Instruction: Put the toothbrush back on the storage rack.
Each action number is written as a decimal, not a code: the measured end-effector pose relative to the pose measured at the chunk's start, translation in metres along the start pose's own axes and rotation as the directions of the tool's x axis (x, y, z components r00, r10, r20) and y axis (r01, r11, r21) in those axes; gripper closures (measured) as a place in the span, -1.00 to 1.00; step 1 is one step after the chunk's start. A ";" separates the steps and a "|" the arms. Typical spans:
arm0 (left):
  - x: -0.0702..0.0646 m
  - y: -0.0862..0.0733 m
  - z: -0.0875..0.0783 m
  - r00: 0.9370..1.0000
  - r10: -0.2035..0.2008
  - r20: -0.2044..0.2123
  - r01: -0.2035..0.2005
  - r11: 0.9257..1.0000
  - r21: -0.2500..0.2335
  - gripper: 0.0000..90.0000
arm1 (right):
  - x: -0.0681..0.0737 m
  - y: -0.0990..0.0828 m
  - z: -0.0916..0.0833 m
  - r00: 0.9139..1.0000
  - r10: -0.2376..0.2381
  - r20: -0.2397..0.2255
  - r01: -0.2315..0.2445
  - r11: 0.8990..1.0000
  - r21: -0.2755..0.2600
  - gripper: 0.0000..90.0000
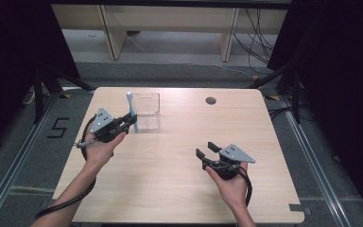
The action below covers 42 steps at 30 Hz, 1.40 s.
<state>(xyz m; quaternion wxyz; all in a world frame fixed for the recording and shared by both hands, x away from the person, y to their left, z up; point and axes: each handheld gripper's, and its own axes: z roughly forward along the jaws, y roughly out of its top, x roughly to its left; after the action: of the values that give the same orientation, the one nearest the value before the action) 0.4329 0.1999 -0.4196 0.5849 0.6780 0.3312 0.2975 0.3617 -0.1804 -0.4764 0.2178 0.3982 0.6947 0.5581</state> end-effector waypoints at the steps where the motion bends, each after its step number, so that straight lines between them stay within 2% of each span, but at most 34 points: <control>1: 0.001 0.001 0.002 1.000 0.009 0.002 -0.009 1.000 -0.010 0.74 | 0.000 -0.001 0.000 1.000 0.011 -0.003 -0.011 1.000 -0.002 -0.03; 3: 0.001 0.003 0.002 1.000 0.006 -0.002 -0.006 1.000 -0.004 0.74 | -0.002 -0.003 0.000 1.000 -0.005 0.014 0.005 1.000 -0.008 -0.03; 4: 0.002 0.004 0.003 1.000 0.009 -0.003 -0.009 1.000 -0.005 0.74 | -0.002 -0.003 -0.001 1.000 -0.001 0.010 0.001 1.000 0.006 -0.03; 5: 0.003 0.004 0.004 1.000 0.009 -0.004 -0.009 1.000 -0.008 0.74 | -0.002 -0.004 0.000 1.000 -0.002 0.015 0.002 1.000 -0.013 -0.03; 9: 0.005 0.008 0.007 1.000 0.010 -0.009 -0.010 1.000 -0.013 0.74 | -0.002 -0.006 0.001 1.000 0.028 0.003 -0.028 1.000 -0.006 -0.03; 11: 0.006 0.009 0.009 1.000 0.009 -0.010 -0.009 1.000 -0.017 0.74 | -0.003 -0.006 0.001 1.000 0.017 0.010 -0.017 1.000 -0.007 -0.03; 13: 0.007 0.011 0.010 1.000 0.011 -0.011 -0.011 1.000 -0.017 0.74 | -0.002 -0.006 0.001 1.000 0.029 0.006 -0.029 1.000 -0.002 -0.03; 16: 0.010 0.013 0.013 1.000 0.014 -0.012 -0.015 1.000 -0.019 0.74 | -0.004 -0.005 0.000 1.000 -0.004 0.028 0.004 1.000 -0.013 -0.03; 18: 0.011 0.014 0.015 1.000 0.019 -0.016 -0.019 1.000 -0.021 0.74 | -0.003 -0.005 0.000 1.000 0.001 0.026 0.000 1.000 -0.014 -0.03; 19: 0.012 0.014 0.015 1.000 0.016 -0.017 -0.016 1.000 -0.023 0.74 | -0.002 -0.006 0.000 1.000 0.024 0.016 -0.024 1.000 -0.003 -0.03; 23: 0.014 0.016 0.018 1.000 0.021 -0.022 -0.022 0.999 -0.026 0.74 | -0.003 -0.007 0.002 1.000 0.011 0.016 -0.011 1.000 -0.016 -0.03; 25: 0.015 0.017 0.020 0.999 0.025 -0.022 -0.026 0.999 -0.026 0.74 | -0.003 -0.006 0.000 1.000 0.004 0.024 -0.004 1.000 0.009 -0.03; 27: 0.016 0.018 0.021 0.999 0.024 -0.023 -0.024 0.999 -0.028 0.74 | -0.002 -0.006 0.000 1.000 0.003 0.031 -0.004 1.000 0.013 -0.03; 32: 0.019 0.021 0.024 0.999 0.027 -0.028 -0.028 0.999 -0.033 0.74 | -0.001 -0.007 0.003 1.000 0.016 0.014 -0.016 1.000 -0.009 -0.03; 37: 0.021 0.025 0.027 0.999 0.032 -0.031 -0.033 0.999 -0.039 0.74 | -0.002 -0.007 0.002 1.000 -0.002 0.024 0.002 1.000 -0.008 -0.03; 38: 0.021 0.026 0.027 0.999 0.029 -0.031 -0.031 0.999 -0.042 0.74 | 0.000 -0.007 0.002 1.000 0.019 0.021 -0.019 1.000 -0.004 -0.03; 42: 0.023 0.028 0.029 0.999 0.037 -0.036 -0.038 0.998 -0.042 0.74 | -0.001 -0.007 0.002 1.000 0.011 0.019 -0.011 1.000 -0.003 -0.03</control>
<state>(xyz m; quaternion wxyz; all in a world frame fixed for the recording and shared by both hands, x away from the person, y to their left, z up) 0.4724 0.1981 -0.3951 0.5877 0.6662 0.3222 0.3272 0.3620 -0.1802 -0.4841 0.2220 0.4069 0.6896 0.5565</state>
